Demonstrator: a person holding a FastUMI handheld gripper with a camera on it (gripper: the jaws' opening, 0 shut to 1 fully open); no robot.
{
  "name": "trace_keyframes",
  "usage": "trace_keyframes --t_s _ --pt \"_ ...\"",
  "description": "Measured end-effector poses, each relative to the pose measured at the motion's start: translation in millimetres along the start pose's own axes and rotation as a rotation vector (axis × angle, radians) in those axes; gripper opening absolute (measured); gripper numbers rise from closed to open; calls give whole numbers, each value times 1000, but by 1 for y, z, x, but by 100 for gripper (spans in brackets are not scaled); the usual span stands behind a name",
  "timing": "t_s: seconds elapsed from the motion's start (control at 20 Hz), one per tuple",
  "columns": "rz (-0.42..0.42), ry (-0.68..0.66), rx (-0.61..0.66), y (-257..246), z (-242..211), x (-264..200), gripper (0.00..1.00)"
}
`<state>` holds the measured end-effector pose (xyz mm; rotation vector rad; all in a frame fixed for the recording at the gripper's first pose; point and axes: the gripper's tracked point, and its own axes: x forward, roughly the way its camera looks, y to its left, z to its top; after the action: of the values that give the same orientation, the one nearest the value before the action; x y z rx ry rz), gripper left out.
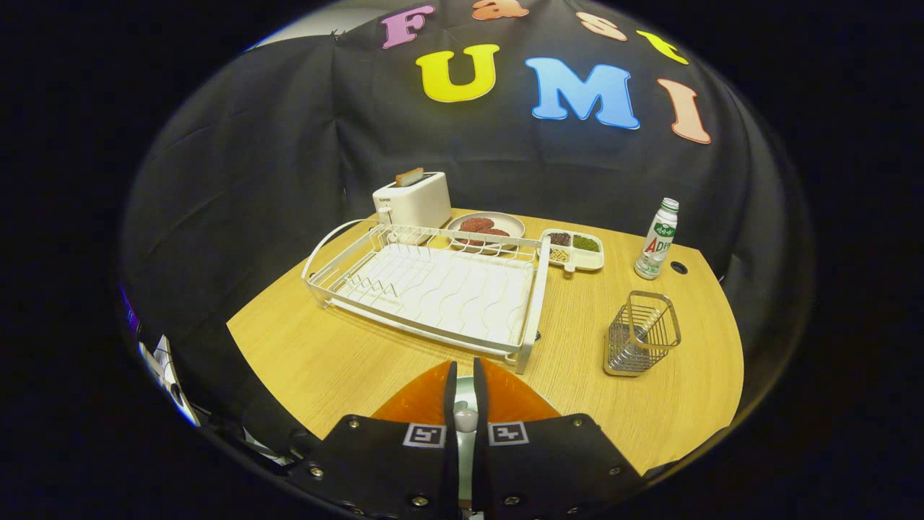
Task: Take the plate from the dish rack, then take the spoon from the basket and place it into the plate.
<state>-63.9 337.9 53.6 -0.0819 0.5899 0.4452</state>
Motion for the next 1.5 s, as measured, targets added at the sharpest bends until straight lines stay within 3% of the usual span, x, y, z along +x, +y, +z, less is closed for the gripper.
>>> trace_keyframes --t_s 0.25,0.5,0.65,0.95,1.05,1.2,1.5 --pt "22 12 11 5 -3 6 13" --pt "-17 -48 14 -18 12 -11 45" --pt "-83 -169 34 -52 39 -42 49" --pt "-295 -429 -10 -139 101 -125 49" --pt "-305 -516 -11 -150 124 -145 49" --pt "-343 -576 -4 -174 138 -154 95" --pt "-365 -606 34 -199 146 -159 95"
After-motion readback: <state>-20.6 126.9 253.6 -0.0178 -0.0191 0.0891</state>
